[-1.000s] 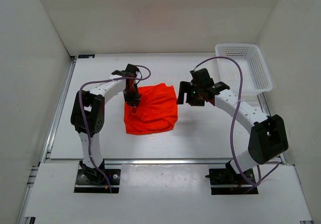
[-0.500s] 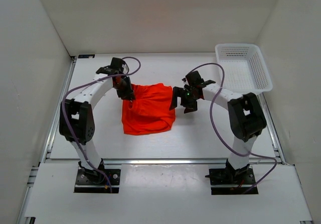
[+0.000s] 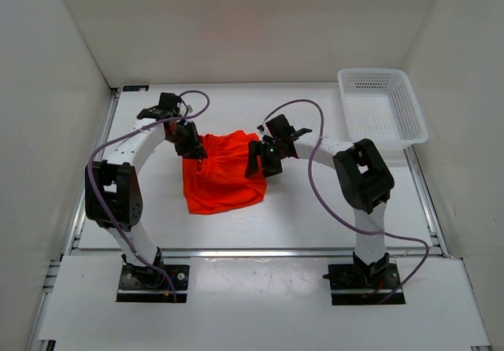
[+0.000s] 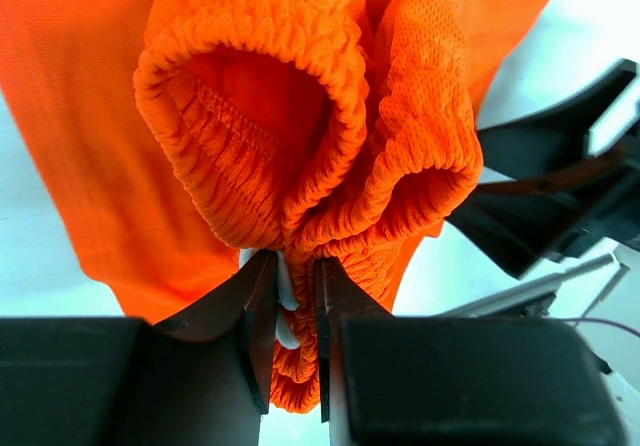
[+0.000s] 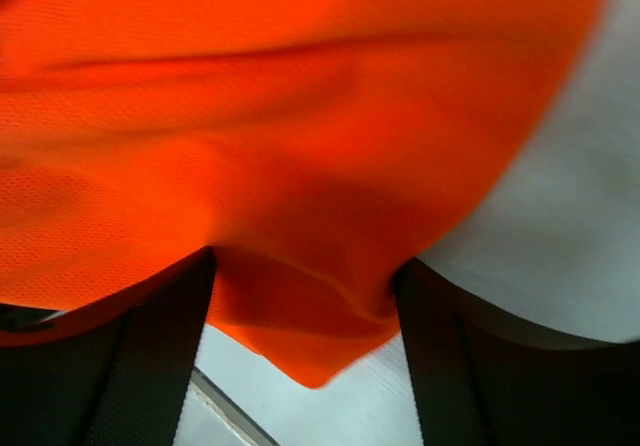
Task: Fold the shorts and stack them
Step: Fold the shorts
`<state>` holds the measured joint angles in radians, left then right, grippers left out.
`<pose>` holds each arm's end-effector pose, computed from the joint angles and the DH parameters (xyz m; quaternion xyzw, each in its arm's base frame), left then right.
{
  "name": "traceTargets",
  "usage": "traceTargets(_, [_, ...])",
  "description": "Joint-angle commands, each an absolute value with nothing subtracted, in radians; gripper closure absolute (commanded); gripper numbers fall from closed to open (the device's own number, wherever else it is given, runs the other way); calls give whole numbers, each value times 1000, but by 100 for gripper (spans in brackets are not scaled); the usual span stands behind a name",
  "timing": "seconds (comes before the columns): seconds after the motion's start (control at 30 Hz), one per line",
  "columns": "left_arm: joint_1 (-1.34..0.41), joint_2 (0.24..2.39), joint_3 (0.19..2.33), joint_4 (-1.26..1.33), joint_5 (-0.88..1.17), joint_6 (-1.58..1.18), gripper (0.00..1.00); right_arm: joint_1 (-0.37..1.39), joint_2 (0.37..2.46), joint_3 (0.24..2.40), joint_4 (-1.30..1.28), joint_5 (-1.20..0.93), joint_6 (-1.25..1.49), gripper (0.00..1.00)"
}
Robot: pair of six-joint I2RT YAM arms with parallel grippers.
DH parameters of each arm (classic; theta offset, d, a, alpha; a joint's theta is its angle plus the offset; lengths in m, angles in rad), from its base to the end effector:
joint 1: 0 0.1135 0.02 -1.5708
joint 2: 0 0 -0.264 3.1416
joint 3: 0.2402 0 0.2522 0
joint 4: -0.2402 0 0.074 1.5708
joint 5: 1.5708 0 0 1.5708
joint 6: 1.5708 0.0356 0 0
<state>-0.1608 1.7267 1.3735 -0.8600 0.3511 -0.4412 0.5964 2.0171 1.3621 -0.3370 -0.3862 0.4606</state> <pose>0.3427 -0.0680 0.2452 -0.1046 0.9638 -0.2161 0.1163 0.3427 0.2488 0.1604 -0.1184 0.9347 0.3000 0.1491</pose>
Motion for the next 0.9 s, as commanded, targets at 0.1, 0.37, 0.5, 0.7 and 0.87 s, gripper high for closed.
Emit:
traceTargets(0.1, [-147, 1657, 1407, -848, 436, -416, 90, 606, 2066, 1364, -264, -365, 503, 71])
traceTargets(0.37, [-173, 1657, 1407, -848, 454, -397, 90, 558, 1877, 1233, -305, -135, 601, 100])
traceTargets(0.5, [-209, 1657, 1440, -848, 489, -428, 90, 548, 1743, 1158, -374, -3, 589, 100])
traceTargets(0.7, [-218, 1637, 1361, -848, 502, -439, 90, 548, 1631, 1105, -460, 69, 558, 48])
traceTargets(0.87, [-236, 1637, 1186, -761, 489, -494, 83, 548, 1608, 1095, -469, 103, 580, 0])
